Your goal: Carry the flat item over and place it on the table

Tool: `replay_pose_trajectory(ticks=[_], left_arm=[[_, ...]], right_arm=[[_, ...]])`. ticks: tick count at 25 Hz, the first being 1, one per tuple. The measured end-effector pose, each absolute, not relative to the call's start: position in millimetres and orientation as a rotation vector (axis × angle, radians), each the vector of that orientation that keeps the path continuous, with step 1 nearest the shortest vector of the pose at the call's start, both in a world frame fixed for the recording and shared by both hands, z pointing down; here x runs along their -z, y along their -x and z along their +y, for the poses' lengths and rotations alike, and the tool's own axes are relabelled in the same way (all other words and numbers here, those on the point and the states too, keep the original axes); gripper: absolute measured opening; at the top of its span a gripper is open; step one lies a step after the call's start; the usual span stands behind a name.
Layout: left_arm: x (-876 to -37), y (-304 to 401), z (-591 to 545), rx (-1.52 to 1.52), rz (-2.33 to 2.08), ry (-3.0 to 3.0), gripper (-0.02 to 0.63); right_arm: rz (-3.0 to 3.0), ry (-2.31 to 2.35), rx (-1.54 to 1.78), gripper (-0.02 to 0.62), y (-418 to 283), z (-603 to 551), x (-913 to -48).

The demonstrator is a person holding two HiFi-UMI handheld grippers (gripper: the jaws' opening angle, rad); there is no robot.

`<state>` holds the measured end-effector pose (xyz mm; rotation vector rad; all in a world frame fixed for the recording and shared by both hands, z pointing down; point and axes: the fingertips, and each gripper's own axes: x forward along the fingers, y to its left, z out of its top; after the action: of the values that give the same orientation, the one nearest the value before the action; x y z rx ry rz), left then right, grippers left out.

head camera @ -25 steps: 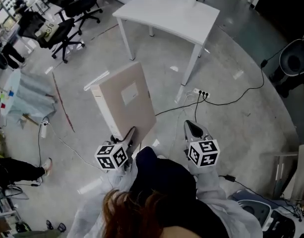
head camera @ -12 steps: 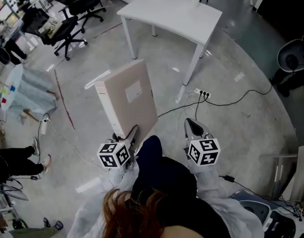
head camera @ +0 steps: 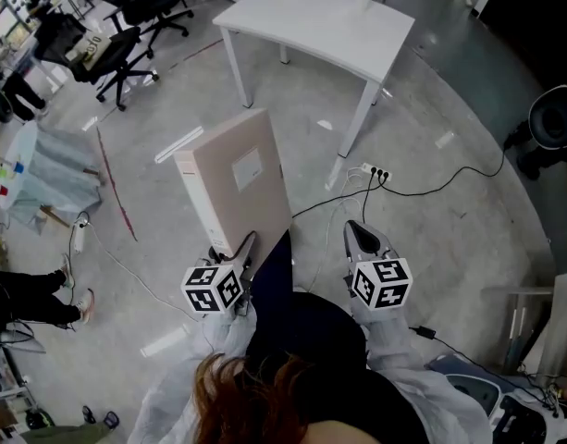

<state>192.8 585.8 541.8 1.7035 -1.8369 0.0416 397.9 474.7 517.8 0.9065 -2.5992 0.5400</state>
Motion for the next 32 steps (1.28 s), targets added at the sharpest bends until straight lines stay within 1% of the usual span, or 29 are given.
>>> replay_pose_trajectory(ticks=[6,17,23,28,32], left_arm=[[-541.7,-171.7,544.3,-0.045,-1.822,-1.691,0.272],[-523.9,-87.3,424.1,-0.029,-1.799,-1.745,0.272],[-514.3,-36.7,373.9,-0.034,-1.793,-1.787,0.272],[-517.1,-3.0,348.4,-0.022,-1.793,-1.809,0.272],[-526.5,3.5,345.3,-0.019,-1.768,-1.798,0.272]], right_arm=[[-2.588,-0.881,-0.556,0.011,-371.9,433.1,-519.8],[-2.596,-0.937,-0.527,0.011,-291.7,318.4,-497.3],[-2.607,-0.960,-0.516,0.011,-242.3,275.3,-490.2],[-2.620,-0.993,-0.510,0.011,-212.5,253.7,-491.5],[-2.591,-0.968,-0.532,0.011,-200.5,256.4,-503.2]])
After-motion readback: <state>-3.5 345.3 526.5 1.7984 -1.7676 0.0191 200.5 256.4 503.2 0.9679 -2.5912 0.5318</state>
